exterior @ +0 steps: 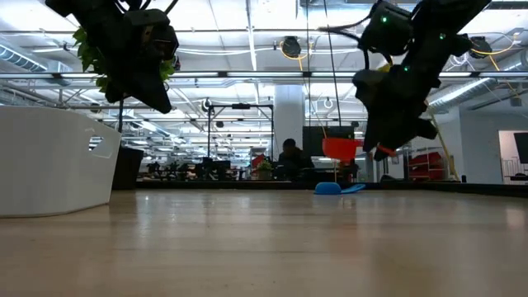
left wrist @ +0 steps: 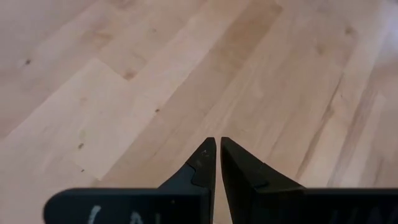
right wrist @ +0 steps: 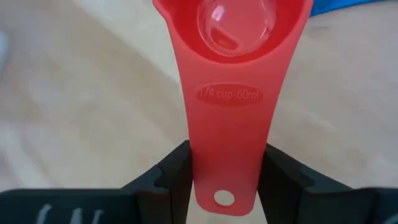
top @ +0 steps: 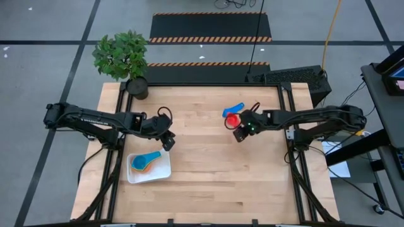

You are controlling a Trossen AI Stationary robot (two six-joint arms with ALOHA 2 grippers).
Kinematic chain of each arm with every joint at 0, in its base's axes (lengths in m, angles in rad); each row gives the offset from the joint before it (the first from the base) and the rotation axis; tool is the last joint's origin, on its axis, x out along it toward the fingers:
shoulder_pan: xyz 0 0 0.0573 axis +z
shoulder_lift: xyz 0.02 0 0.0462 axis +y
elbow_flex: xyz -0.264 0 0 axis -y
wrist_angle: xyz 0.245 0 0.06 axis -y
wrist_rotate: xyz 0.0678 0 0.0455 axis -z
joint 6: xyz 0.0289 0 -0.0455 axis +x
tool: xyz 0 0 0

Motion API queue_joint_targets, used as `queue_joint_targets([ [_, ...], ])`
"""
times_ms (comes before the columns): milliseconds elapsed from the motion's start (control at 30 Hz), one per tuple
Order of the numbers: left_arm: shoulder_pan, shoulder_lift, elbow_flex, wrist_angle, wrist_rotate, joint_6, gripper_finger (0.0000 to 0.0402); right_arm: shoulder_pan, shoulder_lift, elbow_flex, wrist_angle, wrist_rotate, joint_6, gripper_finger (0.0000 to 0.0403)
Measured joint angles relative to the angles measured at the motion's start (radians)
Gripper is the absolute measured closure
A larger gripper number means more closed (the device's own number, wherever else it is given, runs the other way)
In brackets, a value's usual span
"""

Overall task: Nest measuring cups in basket
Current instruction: Stack the red measuring cup on top of the light blue measuring cup in the white bin

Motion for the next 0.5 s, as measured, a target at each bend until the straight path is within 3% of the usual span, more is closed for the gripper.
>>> queue_joint_targets([
  [133, 0.0, 0.0, 0.0, 0.002, -0.007, 0.0, 0.0376, 0.0, -0.018, 0.0, 0.088, -0.129, -0.011, 0.0271],
  [333, -0.012, 0.0, 0.0, 0.112, -0.007, 0.043, 0.0371, 0.004, -0.017, 0.0, 0.255, -0.43, 0.004, 0.0273],
  [500, -0.041, 0.0, 0.0, 0.306, -0.007, 0.165, 0.0315, 0.011, -0.017, 0.0, 0.386, -0.628, 0.055, 0.0272],
])
